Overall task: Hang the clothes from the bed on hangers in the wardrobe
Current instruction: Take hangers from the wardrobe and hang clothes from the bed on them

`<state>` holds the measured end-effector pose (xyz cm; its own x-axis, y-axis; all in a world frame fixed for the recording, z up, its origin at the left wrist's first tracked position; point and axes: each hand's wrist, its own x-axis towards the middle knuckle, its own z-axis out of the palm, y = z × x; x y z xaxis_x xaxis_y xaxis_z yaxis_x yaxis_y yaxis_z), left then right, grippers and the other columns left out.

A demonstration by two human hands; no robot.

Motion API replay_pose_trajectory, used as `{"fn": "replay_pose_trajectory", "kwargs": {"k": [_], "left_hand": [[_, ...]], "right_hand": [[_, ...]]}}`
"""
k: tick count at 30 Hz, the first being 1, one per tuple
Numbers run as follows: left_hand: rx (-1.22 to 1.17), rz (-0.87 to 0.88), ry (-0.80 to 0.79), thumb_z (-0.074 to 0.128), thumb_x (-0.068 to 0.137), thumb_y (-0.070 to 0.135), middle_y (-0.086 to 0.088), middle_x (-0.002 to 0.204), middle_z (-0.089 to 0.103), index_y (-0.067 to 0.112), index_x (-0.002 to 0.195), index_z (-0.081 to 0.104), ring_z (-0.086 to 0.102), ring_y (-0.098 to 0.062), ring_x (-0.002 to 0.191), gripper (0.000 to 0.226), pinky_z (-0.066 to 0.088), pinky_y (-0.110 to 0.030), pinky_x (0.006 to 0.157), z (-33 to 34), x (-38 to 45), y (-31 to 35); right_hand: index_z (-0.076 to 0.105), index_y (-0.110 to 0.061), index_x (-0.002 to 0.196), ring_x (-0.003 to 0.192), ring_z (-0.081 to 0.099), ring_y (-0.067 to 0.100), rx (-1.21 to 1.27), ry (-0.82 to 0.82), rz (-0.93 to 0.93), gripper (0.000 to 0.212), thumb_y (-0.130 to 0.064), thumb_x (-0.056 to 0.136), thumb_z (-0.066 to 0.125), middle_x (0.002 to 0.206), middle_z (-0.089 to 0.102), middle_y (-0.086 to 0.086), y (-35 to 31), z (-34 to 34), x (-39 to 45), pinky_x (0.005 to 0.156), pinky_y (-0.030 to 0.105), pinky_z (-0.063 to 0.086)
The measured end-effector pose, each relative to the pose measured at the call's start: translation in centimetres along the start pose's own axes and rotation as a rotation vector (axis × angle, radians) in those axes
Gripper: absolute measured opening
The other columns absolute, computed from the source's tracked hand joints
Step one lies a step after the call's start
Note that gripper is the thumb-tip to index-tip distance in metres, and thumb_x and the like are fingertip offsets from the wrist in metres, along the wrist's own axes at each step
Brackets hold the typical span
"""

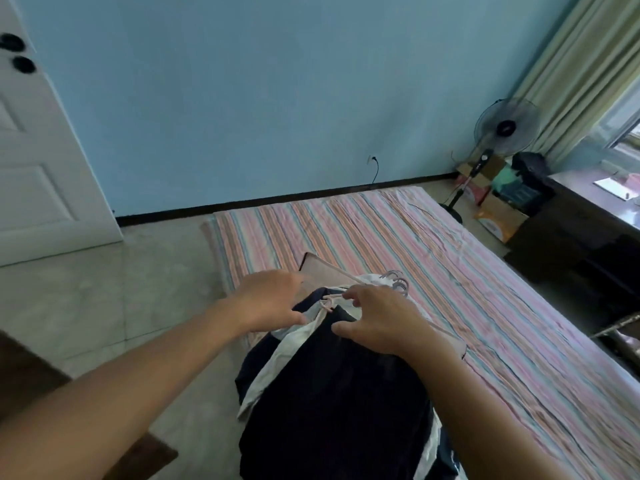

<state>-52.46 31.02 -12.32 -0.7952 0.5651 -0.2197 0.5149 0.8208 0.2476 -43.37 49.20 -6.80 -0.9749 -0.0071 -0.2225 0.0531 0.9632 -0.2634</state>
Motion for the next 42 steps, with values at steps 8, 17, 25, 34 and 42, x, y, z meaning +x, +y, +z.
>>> {"fn": "replay_pose_trajectory", "kwargs": {"k": [8,17,25,34,42], "left_hand": [[-0.090,-0.160,0.050,0.068,0.075,0.066,0.006,0.130,0.059,0.027,0.136,0.047,0.058,-0.017,0.111,0.075,0.051,-0.040,0.091,-6.8,-19.1,-7.4],[-0.138,-0.389,0.160,0.068,0.082,0.056,0.003,0.142,0.048,0.027,0.148,0.032,0.053,-0.017,0.122,0.081,0.050,-0.033,0.093,-11.7,-36.8,-11.2],[-0.216,-0.714,0.281,0.071,0.079,0.056,0.012,0.128,0.053,0.029,0.135,0.044,0.053,-0.011,0.114,0.067,0.048,-0.032,0.095,-13.6,-47.4,-11.9],[-0.310,-0.993,0.424,0.073,0.081,0.049,0.010,0.142,0.043,0.029,0.142,0.038,0.045,-0.006,0.120,0.073,0.044,-0.029,0.099,-13.3,-55.8,-7.8],[-0.246,-1.367,0.403,0.067,0.081,0.060,0.004,0.117,0.057,0.021,0.125,0.050,0.056,-0.011,0.101,0.061,0.052,-0.036,0.089,-11.7,-63.3,-2.9]], "right_hand": [[0.060,-0.029,0.129,0.095,0.065,0.007,-0.030,0.023,-0.242,0.058,-0.061,0.081,0.066,0.112,0.068,-0.011,-14.3,-2.8,-5.6,0.085,0.037,0.057],[0.061,-0.029,0.126,0.096,0.066,0.002,-0.038,-0.152,-0.653,0.040,-0.045,0.090,0.067,0.118,0.064,-0.015,-30.9,-4.6,-10.0,0.090,0.027,0.057],[0.058,-0.031,0.128,0.098,0.064,0.003,-0.136,-0.099,-0.962,0.042,-0.046,0.090,0.068,0.118,0.065,-0.014,-39.7,-3.5,-11.6,0.085,0.024,0.056],[0.055,-0.031,0.130,0.100,0.060,0.007,-0.243,-0.132,-1.301,0.046,-0.046,0.089,0.068,0.118,0.063,-0.011,-46.2,-3.5,-14.1,0.087,0.028,0.052],[0.062,-0.034,0.111,0.097,0.061,0.012,-0.209,-0.215,-1.534,0.025,-0.042,0.088,0.068,0.103,0.063,-0.012,-51.9,-2.0,-19.7,0.087,0.037,0.055]]}}
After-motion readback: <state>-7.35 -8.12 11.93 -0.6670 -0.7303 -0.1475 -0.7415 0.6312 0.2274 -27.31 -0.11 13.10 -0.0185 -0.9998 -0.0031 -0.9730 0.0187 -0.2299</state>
